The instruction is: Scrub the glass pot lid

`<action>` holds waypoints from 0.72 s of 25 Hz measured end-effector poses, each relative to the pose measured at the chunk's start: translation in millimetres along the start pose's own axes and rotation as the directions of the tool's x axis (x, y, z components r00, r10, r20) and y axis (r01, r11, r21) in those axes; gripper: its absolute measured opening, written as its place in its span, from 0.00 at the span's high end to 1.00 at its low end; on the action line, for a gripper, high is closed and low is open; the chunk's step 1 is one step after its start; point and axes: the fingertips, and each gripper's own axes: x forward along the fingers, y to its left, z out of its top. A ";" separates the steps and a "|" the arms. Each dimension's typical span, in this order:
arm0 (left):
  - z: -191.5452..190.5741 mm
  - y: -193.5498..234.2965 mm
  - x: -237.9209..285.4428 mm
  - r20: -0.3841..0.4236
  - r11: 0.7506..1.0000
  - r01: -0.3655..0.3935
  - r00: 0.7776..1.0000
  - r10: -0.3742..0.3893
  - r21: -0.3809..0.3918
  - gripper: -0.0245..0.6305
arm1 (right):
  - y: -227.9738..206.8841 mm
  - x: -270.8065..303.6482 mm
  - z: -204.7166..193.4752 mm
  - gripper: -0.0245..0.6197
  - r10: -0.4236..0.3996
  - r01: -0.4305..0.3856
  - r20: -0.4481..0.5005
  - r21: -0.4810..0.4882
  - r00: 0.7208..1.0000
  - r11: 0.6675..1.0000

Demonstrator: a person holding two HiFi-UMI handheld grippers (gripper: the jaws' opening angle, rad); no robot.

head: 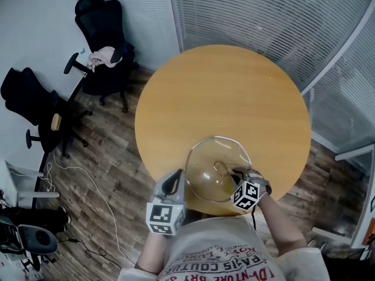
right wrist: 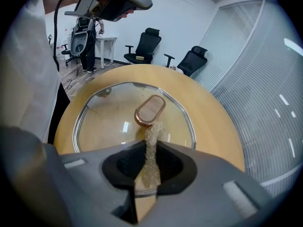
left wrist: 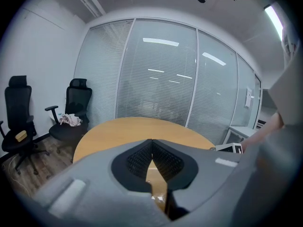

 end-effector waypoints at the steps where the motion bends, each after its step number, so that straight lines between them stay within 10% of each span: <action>1: 0.8 -1.3 0.3 -0.002 1.000 0.012 1.000 -0.012 0.003 0.95 | 2.2 -1.4 -1.6 0.86 -0.005 0.005 -0.008 0.010 1.000 1.000; 18: -7.2 20.6 -25.5 -0.011 0.992 0.117 0.993 -0.116 0.048 0.95 | 45.4 -12.7 11.7 0.86 -0.063 0.099 -0.130 0.289 0.989 0.952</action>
